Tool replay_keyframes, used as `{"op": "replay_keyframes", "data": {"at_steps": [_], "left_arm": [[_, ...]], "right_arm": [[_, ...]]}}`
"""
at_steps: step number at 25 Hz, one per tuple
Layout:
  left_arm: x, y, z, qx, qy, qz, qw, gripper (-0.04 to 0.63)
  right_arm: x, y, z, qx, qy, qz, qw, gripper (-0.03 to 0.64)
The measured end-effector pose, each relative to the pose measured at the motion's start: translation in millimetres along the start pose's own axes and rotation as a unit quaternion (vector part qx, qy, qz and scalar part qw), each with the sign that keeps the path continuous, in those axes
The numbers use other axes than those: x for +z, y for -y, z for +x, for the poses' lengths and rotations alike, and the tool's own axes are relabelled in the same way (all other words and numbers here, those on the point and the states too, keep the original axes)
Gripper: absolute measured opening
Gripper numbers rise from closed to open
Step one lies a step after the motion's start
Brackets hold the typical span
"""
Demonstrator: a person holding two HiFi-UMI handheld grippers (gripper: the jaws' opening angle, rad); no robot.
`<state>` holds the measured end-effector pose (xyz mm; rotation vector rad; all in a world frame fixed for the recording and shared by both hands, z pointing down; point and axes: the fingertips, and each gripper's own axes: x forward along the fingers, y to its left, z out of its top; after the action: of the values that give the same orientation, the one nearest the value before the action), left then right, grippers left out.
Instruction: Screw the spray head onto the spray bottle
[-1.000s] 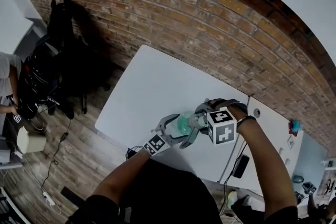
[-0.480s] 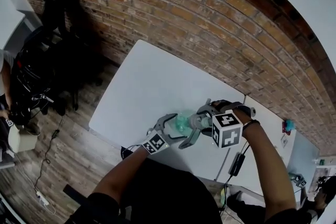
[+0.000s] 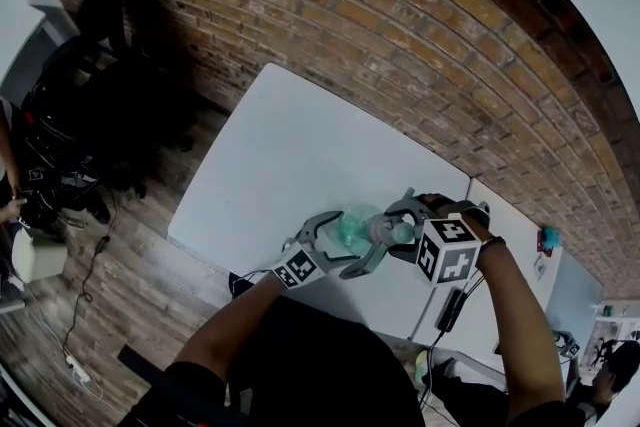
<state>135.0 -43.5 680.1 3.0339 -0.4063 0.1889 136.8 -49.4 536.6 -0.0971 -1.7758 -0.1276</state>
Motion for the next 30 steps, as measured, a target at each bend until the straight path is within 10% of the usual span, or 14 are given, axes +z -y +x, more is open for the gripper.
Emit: {"op": "replay_keyframes", "data": {"at_steps": [20,30], "left_arm": [[-0.8,0.5,-1.5,0.009,0.004,-0.011,0.9999,0.471],[-0.4,1.8,-1.3,0.011,0.003,-0.011,0.9999,0.471]], "right_arm": [[1.1,7.0,-2.7,-0.056,0.044,0.207,0.976,0.270],[1.2,6.5,-3.7,-0.066,0.061,0.211,0.973,0.270]]}}
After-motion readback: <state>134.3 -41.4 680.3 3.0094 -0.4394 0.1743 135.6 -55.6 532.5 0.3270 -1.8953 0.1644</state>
